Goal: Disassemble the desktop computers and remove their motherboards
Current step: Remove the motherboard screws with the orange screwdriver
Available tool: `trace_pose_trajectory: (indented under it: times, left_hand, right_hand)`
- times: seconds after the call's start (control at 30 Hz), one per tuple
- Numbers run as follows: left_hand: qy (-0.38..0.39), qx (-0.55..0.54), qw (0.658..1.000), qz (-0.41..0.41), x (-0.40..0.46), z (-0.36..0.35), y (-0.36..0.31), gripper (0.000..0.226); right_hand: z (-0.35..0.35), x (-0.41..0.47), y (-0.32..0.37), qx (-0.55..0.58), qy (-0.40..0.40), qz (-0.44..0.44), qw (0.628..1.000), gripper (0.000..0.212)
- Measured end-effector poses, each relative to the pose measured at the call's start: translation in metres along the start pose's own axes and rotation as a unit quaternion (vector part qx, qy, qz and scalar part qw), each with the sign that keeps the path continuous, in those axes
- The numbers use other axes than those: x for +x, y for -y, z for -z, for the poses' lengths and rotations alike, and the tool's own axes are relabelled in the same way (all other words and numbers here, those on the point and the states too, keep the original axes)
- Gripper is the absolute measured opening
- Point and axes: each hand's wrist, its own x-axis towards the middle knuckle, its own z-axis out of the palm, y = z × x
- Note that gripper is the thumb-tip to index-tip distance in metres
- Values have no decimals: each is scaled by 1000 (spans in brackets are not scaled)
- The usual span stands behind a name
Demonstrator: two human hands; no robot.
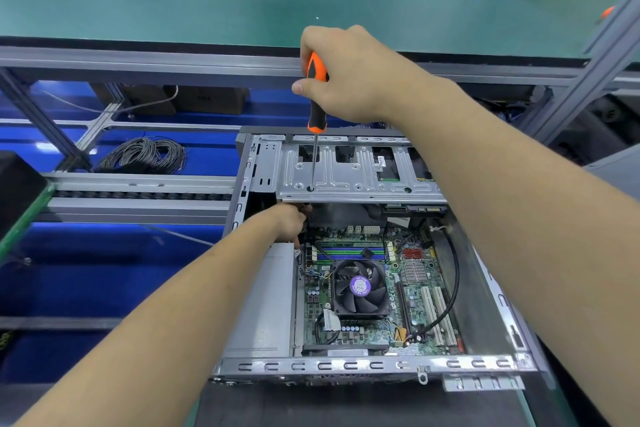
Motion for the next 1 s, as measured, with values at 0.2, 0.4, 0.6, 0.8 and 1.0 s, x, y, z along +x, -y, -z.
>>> trace_pose_trajectory:
  times: [0.2,0.4,0.6,0.8,1.0]
  left_hand:
    - [50,-6,999,-4,-11,4,-5,45]
    - [20,-59,998,18,-16,5,-5,43]
    - [34,-29,999,-7,-15,5,-3,43]
    - [53,-29,998,17,-18,6,-7,43]
    - [42,-6,999,9,-14,6,-4,42]
  right_hand:
    - [1,-3,1,0,-6,0,1000,25]
    - [0,-3,1,-1,-7,4,1000,25]
    - [0,-1,-1,-7,-2,5,1000,24]
    - [0,-2,-1,-2,-13,2,1000,26]
    - [-1,-3,1,-6,-14,8,1000,27]
